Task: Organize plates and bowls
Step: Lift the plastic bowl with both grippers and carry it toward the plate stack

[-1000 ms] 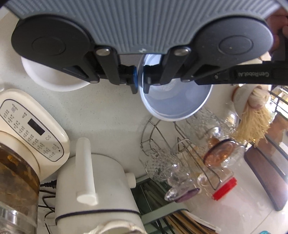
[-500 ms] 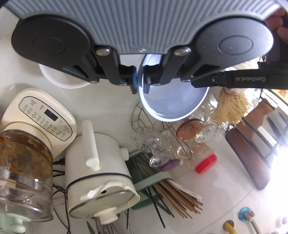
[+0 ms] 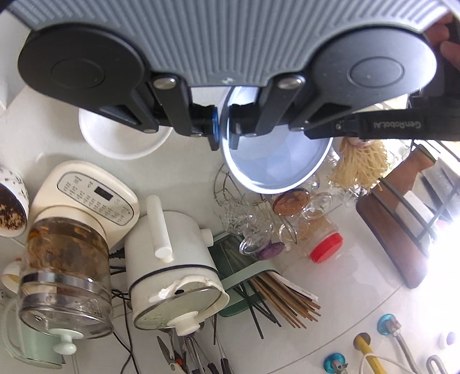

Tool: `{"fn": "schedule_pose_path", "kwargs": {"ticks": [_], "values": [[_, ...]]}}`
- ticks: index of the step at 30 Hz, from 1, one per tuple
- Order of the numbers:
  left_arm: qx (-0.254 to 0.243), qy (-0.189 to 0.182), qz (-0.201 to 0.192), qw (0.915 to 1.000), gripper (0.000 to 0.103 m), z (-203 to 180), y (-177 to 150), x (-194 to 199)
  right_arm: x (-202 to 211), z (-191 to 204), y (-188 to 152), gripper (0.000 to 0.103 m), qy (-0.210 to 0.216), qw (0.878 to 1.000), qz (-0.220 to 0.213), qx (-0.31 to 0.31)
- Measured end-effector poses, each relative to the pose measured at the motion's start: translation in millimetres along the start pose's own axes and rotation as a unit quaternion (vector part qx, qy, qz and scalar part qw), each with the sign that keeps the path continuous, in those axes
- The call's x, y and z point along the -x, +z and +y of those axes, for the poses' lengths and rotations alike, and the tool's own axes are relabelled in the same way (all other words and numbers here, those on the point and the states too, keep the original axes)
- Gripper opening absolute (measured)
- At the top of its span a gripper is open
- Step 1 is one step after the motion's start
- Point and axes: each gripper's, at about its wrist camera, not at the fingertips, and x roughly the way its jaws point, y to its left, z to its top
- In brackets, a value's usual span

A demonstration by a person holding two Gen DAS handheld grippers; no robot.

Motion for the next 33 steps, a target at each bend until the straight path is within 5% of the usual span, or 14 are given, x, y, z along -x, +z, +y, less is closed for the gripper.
{"fn": "schedule_pose_path", "kwargs": {"ticks": [16,33], "values": [[-0.025,0.012,0.066,0.9974,0.014,15.2,-47.8,-18.4,-11.1,-4.2,-65.0,0.01,-0.028,0.998,0.054,-0.027],[0.007,0.024,0.076,0.9968,0.015,24.8,-70.5,-40.0,-20.7,-15.0,-71.9,0.012,-0.043,0.997,0.067,-0.007]]}}
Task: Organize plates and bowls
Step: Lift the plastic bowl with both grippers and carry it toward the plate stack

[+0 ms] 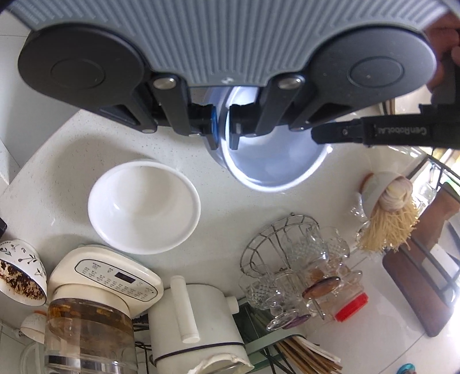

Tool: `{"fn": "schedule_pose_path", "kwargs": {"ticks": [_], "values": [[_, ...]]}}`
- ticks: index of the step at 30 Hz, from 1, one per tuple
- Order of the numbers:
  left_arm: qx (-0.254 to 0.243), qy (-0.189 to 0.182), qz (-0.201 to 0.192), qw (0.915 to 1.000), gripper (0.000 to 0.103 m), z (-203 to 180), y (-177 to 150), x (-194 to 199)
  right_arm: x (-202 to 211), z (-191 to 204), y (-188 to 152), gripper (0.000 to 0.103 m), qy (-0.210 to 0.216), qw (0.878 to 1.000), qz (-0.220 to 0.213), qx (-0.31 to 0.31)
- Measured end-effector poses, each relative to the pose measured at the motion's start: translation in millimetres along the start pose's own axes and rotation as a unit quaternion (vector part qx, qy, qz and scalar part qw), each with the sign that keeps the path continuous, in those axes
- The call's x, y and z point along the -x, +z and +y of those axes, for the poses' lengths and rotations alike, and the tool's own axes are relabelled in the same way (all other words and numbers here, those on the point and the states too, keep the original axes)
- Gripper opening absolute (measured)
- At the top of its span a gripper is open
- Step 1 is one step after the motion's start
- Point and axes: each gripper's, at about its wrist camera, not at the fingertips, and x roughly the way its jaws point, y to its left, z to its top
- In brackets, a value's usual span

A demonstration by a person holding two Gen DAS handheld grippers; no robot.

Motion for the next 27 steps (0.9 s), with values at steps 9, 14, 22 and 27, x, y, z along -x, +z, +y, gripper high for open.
{"fn": "schedule_pose_path", "kwargs": {"ticks": [9,14,22,27], "values": [[0.029,0.027,-0.006,0.9992,0.05,13.1,-0.2,-0.5,4.1,-11.8,2.7,0.049,0.007,1.0,-0.011,-0.017],[0.03,0.028,-0.002,0.9992,0.05,17.9,-2.7,-6.5,-6.4,-22.2,1.0,0.047,0.01,0.999,0.013,-0.039],[0.017,0.023,0.007,0.9996,0.048,18.6,-9.7,-17.9,-21.3,-18.3,-10.7,0.045,0.029,0.998,0.045,-0.044],[0.015,0.016,0.008,0.9997,0.034,19.0,-11.7,-19.8,-27.2,-14.7,-11.5,0.024,0.033,0.997,0.054,-0.044]]}}
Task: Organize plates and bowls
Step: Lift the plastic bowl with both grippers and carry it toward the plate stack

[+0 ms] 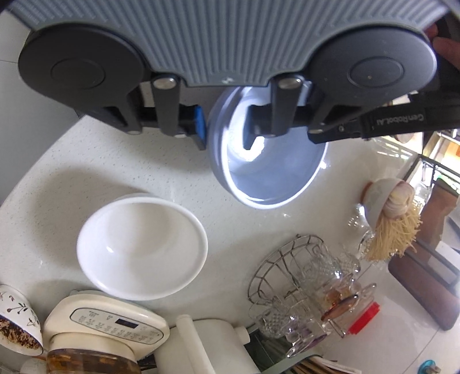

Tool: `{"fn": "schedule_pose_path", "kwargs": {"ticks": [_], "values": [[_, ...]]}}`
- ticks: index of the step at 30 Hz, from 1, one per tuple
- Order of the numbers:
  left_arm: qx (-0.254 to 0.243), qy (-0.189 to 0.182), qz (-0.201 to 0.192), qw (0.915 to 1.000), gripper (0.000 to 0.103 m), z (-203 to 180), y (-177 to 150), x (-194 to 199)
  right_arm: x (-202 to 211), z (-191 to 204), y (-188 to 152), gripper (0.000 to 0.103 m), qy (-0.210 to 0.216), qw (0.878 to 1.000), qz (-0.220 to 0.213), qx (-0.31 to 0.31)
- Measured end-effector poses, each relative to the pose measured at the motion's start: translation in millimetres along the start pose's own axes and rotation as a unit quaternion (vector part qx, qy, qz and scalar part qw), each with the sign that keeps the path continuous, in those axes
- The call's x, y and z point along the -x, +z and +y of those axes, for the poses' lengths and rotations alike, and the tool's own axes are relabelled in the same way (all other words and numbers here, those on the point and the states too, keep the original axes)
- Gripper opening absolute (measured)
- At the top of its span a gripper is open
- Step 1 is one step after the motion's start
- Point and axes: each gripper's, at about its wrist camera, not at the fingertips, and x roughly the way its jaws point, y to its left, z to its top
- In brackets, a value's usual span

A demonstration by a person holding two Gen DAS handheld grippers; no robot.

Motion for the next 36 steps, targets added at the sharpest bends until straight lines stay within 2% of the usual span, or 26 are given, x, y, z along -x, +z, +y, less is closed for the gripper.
{"fn": "schedule_pose_path", "kwargs": {"ticks": [5,8,15,22,28,36], "values": [[-0.002,-0.013,0.008,0.9999,0.029,1.9,0.7,1.6,-2.3,11.5,1.8,0.021,0.012,1.0,0.004,0.015],[-0.008,0.004,-0.002,1.0,0.029,2.6,0.8,7.4,-6.1,20.5,4.4,0.02,0.014,1.0,0.006,0.025],[0.025,0.02,-0.012,0.9994,0.029,24.0,2.5,22.0,-16.1,45.2,10.1,0.02,0.03,0.998,0.021,0.051],[0.046,0.03,-0.029,0.9981,0.029,47.0,6.4,35.9,-21.3,69.2,16.6,0.02,0.044,0.996,0.016,0.079],[0.064,0.04,-0.032,0.9967,0.029,62.5,5.5,36.0,-37.1,83.7,13.6,0.02,0.036,0.994,0.025,0.098],[0.079,0.042,-0.034,0.9954,0.029,70.0,1.5,33.6,-48.4,82.0,12.9,0.02,0.045,0.993,0.037,0.102]]}}
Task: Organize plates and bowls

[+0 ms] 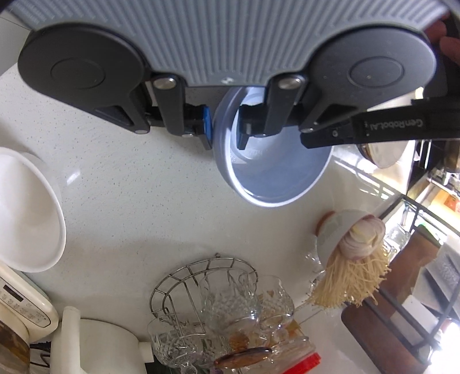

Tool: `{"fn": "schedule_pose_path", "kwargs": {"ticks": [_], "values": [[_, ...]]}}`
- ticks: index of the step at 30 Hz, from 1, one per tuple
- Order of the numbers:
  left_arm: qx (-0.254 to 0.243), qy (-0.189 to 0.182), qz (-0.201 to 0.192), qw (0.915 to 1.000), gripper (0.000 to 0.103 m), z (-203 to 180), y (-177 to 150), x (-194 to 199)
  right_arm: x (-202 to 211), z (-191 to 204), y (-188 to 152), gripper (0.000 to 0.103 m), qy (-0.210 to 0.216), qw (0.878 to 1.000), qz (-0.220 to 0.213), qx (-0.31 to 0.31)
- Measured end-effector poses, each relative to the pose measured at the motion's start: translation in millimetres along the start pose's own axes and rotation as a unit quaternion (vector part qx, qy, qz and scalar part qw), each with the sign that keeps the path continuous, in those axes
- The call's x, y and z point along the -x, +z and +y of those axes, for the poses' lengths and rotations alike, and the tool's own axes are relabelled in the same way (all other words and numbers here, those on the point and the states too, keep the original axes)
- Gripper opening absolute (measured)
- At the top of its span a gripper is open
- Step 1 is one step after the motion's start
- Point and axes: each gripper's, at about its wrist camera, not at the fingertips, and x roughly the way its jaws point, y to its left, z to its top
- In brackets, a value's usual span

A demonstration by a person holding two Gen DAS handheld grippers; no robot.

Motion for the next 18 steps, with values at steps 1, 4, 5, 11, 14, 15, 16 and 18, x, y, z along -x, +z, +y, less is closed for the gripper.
{"fn": "schedule_pose_path", "kwargs": {"ticks": [1,4,5,11,14,15,16,18], "values": [[-0.001,0.004,-0.003,1.0,0.029,-1.0,-0.6,-0.6,0.4,-0.9,0.4,0.02,0.001,1.0,0.0,0.001],[0.001,0.025,-0.019,0.9995,0.03,-5.0,-3.1,3.8,5.2,-5.8,1.6,0.022,0.01,1.0,-0.003,-0.001],[0.002,0.028,-0.024,0.9993,0.03,-5.8,-4.5,6.4,7.2,-7.4,2.7,0.022,0.013,1.0,-0.003,0.002],[0.028,0.049,-0.043,0.9975,0.03,-14.8,-15.9,20.2,25.3,-11.9,12.1,0.023,0.023,0.999,-0.013,0.034],[0.031,0.051,-0.056,0.9966,0.03,-20.3,-20.9,30.7,39.8,-11.1,15.6,0.022,0.024,0.998,-0.027,0.05],[0.03,0.051,-0.06,0.9965,0.03,-22.0,-22.3,34.0,45.4,-10.2,15.9,0.022,0.023,0.998,-0.035,0.056],[0.028,0.05,-0.062,0.9964,0.03,-23.4,-23.4,37.6,50.3,-8.8,16.1,0.022,0.022,0.997,-0.04,0.06],[0.023,0.043,-0.066,0.9966,0.03,-26.8,-24.3,44.1,59.7,-6.4,16.2,0.022,0.019,0.997,-0.048,0.062]]}}
